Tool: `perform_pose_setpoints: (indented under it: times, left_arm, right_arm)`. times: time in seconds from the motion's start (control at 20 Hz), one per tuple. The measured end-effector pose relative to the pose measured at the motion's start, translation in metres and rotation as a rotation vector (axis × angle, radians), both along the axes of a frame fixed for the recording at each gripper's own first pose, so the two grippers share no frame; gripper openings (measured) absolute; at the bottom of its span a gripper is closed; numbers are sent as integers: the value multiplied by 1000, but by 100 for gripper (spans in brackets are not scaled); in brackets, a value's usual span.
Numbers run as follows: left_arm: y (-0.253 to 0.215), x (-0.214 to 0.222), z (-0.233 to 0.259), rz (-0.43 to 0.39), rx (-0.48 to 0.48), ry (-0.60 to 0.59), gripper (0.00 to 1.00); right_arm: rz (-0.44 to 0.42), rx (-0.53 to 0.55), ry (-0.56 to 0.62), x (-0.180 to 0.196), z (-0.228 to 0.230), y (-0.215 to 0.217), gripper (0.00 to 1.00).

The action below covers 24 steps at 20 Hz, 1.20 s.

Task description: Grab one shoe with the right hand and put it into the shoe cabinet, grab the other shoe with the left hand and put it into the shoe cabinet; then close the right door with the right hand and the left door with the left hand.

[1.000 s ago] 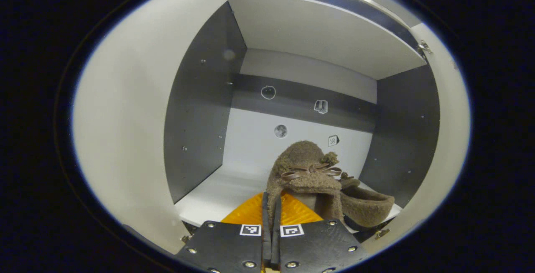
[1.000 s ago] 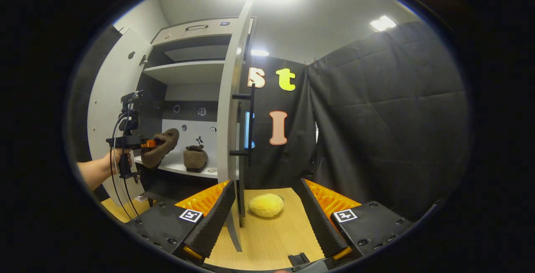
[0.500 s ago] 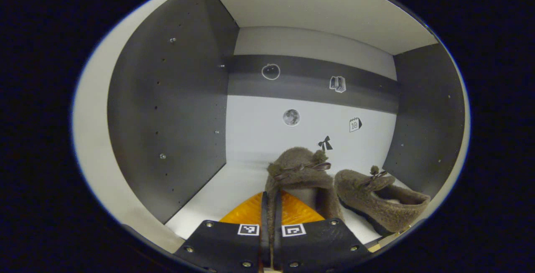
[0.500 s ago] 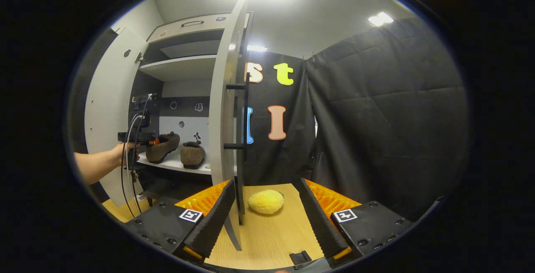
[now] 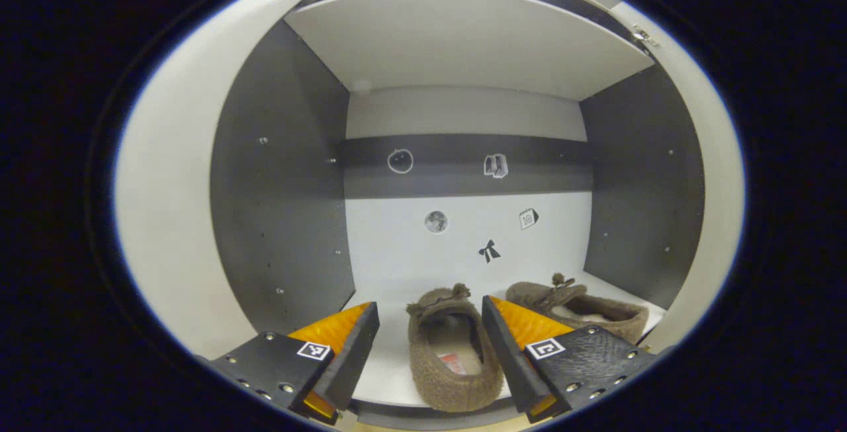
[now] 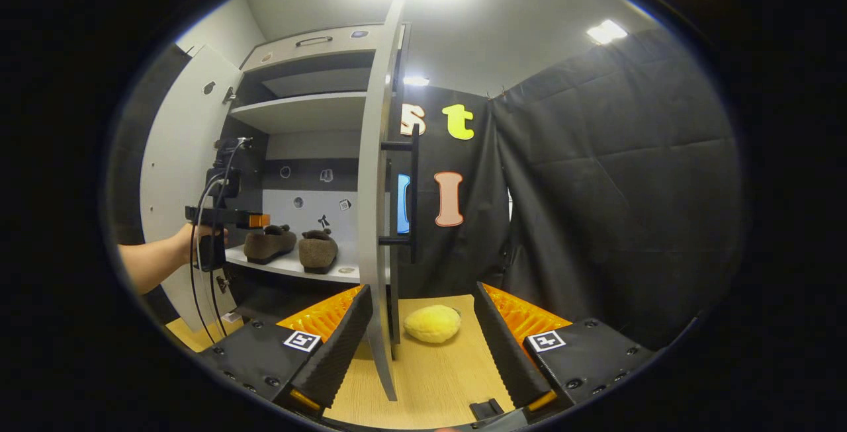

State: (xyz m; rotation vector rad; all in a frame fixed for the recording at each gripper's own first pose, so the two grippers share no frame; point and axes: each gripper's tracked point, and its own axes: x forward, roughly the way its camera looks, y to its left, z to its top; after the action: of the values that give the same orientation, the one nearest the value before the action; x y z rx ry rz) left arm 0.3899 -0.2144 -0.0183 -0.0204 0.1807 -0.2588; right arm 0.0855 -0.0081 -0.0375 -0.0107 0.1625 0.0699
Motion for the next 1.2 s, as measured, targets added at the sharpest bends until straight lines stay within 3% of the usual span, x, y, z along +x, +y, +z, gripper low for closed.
perform_pose_setpoints:
  times: [0.3,0.6,1.15,1.2]
  left_arm:
    - [16,-70,45,-33,-27,-101,96]
    - [43,-140,67,-48,-76,-119,96]
    - [81,-246,54,-76,-54,-117,96]
    - [85,-255,52,-75,-62,-107,90]
  right_arm:
    - [20,18,-15,-7,6,12,98]
    - [57,38,-28,-10,13,29,97]
    - [98,29,-68,-31,30,53,98]
    - [98,28,-68,-34,30,54,98]
